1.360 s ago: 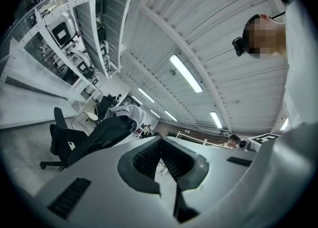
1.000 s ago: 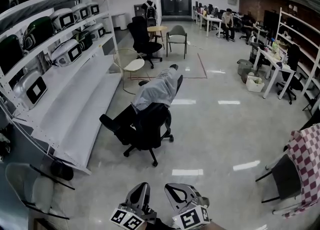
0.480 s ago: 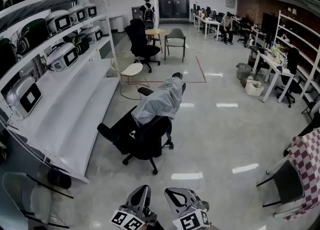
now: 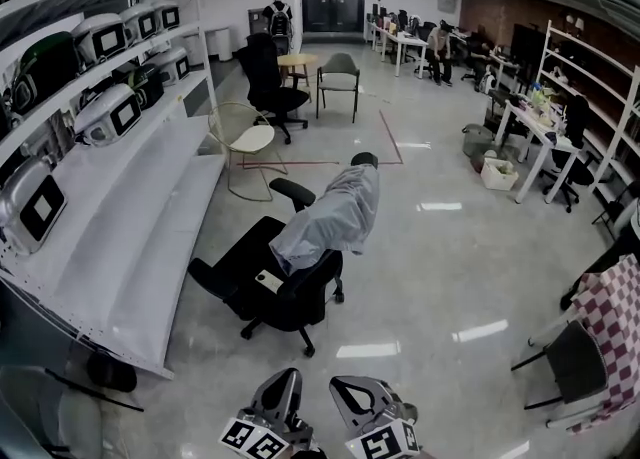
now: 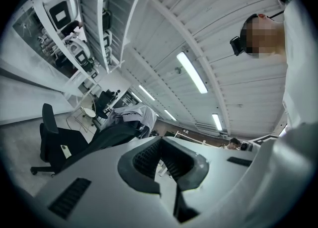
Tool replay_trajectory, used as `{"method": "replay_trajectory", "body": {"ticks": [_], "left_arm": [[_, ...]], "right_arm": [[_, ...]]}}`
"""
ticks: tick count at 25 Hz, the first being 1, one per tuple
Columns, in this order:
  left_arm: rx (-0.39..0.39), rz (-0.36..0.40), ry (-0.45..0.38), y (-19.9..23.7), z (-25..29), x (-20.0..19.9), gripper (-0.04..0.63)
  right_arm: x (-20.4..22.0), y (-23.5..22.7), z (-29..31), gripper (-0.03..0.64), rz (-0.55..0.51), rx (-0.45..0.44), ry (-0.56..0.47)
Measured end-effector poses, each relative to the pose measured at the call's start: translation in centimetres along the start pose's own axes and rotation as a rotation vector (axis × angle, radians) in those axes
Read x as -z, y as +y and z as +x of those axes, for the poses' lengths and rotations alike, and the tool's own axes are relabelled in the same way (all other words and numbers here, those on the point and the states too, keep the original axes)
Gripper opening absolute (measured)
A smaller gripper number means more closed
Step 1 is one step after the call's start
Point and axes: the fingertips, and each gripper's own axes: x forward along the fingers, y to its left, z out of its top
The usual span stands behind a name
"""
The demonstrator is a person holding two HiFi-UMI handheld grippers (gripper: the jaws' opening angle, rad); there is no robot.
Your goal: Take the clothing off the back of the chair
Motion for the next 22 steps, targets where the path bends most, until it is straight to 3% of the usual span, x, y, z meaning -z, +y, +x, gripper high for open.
{"method": "replay_trajectory", "body": {"ticks": [13, 22], "left_arm": [[0.036, -0.049, 0.009, 5.8, 1.2, -2.2, 0.009], [-0.004, -0.053, 0.012, 7.7, 4.1, -2.0, 0.009]], "right_arm": [[-1.3, -0.1, 5.8, 0.017, -0.001, 0.056, 0.049], [-0.2, -3.2, 8.3, 0.017, 0.006, 0.038, 0.049]]}}
